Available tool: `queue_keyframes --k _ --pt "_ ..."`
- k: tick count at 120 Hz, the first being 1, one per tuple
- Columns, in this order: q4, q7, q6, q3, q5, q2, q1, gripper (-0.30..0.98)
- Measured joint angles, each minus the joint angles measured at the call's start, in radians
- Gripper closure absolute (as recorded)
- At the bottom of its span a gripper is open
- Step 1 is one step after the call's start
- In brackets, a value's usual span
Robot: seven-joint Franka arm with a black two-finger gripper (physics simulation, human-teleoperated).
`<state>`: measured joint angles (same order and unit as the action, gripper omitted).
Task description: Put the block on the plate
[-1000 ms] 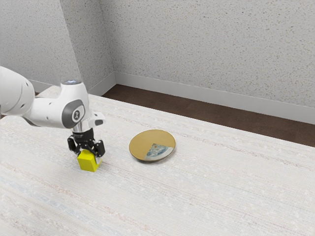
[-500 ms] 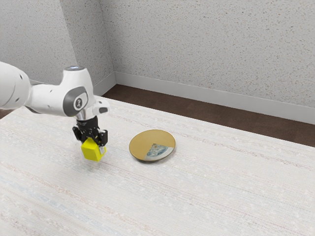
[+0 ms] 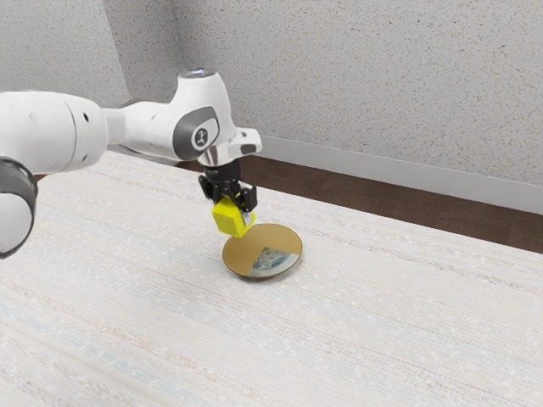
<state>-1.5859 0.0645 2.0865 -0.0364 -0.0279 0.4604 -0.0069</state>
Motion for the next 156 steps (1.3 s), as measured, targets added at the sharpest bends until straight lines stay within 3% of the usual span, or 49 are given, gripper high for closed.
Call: queue_keyframes --k 36,60,92,121,156 --pt "0.127 0.0 -0.011 -0.012 -0.012 0.177 -0.021 0.28" --pt "0.13 0.002 -0.011 -0.01 -0.014 0.181 -0.023 0.12" --pt "0.096 0.007 -0.076 -0.011 -0.005 0.071 -0.014 0.03" --pt "0.014 0.028 -0.194 0.002 0.073 -0.149 -0.002 0.01" --pt "-0.007 0.088 -0.297 0.008 0.095 -0.331 0.052 0.0"
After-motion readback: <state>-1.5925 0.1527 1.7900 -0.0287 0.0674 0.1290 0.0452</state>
